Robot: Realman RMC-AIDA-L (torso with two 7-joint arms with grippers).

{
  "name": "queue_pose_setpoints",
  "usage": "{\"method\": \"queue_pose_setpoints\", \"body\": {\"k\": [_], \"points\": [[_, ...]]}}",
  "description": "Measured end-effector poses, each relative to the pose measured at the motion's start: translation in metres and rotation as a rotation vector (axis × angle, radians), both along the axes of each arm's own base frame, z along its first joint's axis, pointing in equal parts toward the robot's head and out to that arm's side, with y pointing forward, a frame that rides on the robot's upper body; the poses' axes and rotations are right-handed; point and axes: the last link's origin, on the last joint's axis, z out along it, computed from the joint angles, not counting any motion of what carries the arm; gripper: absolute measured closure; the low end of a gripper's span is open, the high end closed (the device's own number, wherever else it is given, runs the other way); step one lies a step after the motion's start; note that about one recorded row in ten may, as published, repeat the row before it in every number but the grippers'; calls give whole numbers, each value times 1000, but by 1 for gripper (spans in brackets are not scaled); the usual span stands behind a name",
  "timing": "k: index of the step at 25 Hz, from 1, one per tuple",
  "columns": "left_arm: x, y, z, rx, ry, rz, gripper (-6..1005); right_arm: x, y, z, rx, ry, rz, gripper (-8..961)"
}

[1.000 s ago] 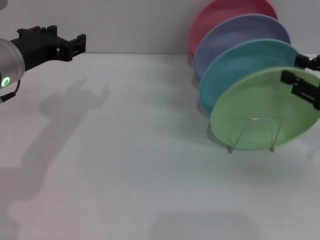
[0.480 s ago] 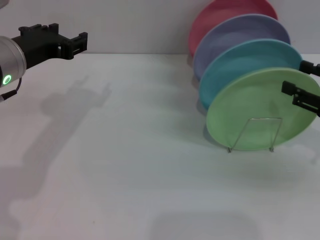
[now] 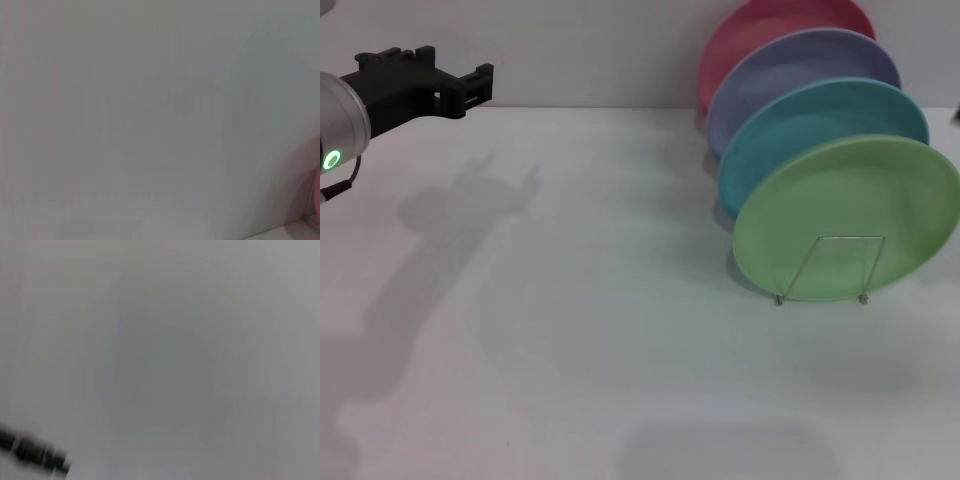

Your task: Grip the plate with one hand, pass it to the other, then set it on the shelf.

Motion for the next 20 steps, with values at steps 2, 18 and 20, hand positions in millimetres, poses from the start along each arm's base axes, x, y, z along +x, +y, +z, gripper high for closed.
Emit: {"method": "queue_pose_setpoints", "body": {"k": [2,18,20], "points": [[-1,0,2,12,2,-3,327,2,-8,11,78,54,16,165],[-111,-42,6,864,-64,-195,327,120,-56,16,793,418,-491,169],[-128,-52,9,904,-136,-225,327,126,-57,6,810,375,-543,169]]}}
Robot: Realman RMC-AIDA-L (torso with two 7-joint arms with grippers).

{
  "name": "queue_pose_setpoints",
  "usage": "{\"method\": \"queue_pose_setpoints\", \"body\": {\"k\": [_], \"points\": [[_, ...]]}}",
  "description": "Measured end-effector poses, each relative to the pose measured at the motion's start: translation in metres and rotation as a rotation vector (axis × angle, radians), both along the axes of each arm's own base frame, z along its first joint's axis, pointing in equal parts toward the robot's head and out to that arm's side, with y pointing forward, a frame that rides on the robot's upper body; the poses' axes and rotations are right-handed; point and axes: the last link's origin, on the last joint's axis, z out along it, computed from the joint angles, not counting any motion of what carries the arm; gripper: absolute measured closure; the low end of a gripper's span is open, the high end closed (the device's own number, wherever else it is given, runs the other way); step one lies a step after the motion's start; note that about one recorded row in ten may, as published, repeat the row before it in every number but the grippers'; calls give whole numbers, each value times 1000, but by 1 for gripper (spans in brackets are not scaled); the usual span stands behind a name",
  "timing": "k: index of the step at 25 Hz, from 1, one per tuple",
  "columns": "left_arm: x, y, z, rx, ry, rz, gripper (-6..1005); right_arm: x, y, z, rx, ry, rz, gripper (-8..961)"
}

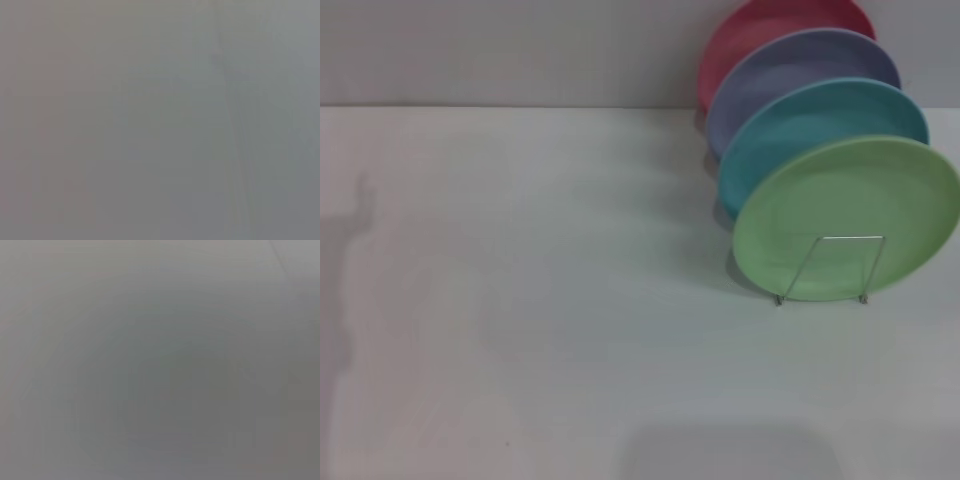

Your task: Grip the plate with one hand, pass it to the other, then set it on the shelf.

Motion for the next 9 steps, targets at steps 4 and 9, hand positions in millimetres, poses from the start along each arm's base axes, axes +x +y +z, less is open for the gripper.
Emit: {"method": "queue_pose_setpoints", "body": {"k": [4,9], "points": [[-24,-15,3,-8,-7,-5,327,2,3,-16,-28,-47,-61,169],[-36,-16,-2,-47,0,57,327,4,2,-24,-44,-35,-81,169]]}}
